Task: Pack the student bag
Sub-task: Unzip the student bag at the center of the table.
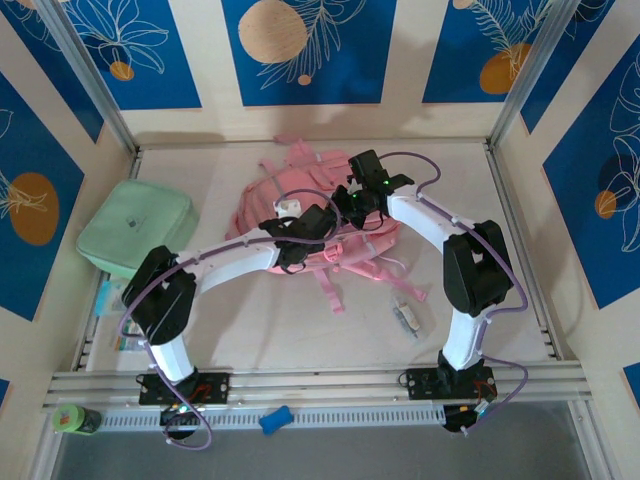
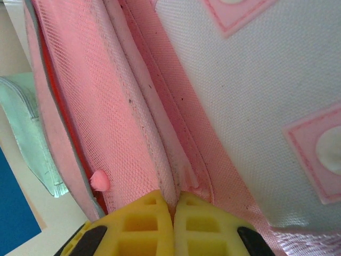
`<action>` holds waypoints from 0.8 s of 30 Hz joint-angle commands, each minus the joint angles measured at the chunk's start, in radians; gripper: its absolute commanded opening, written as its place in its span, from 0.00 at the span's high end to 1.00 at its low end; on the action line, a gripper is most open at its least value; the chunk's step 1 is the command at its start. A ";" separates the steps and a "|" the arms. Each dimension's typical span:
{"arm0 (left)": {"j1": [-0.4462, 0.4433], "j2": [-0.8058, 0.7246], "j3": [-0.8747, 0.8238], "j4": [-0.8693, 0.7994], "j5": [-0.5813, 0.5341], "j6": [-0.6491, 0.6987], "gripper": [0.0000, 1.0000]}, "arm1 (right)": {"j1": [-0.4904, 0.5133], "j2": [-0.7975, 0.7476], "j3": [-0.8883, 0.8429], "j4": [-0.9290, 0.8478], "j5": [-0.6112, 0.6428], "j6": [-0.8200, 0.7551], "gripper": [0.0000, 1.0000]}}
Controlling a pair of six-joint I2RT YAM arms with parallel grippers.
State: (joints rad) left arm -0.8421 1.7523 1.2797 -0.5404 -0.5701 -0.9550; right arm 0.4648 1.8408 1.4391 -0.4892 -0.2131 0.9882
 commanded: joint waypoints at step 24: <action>0.057 -0.056 -0.056 0.133 0.118 0.165 0.99 | 0.008 0.008 0.036 -0.019 -0.037 -0.024 1.00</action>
State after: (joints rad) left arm -0.8127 1.6974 1.1904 -0.4213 -0.4431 -0.8043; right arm 0.4648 1.8496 1.4399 -0.4889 -0.2138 0.9844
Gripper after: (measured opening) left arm 0.047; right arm 0.052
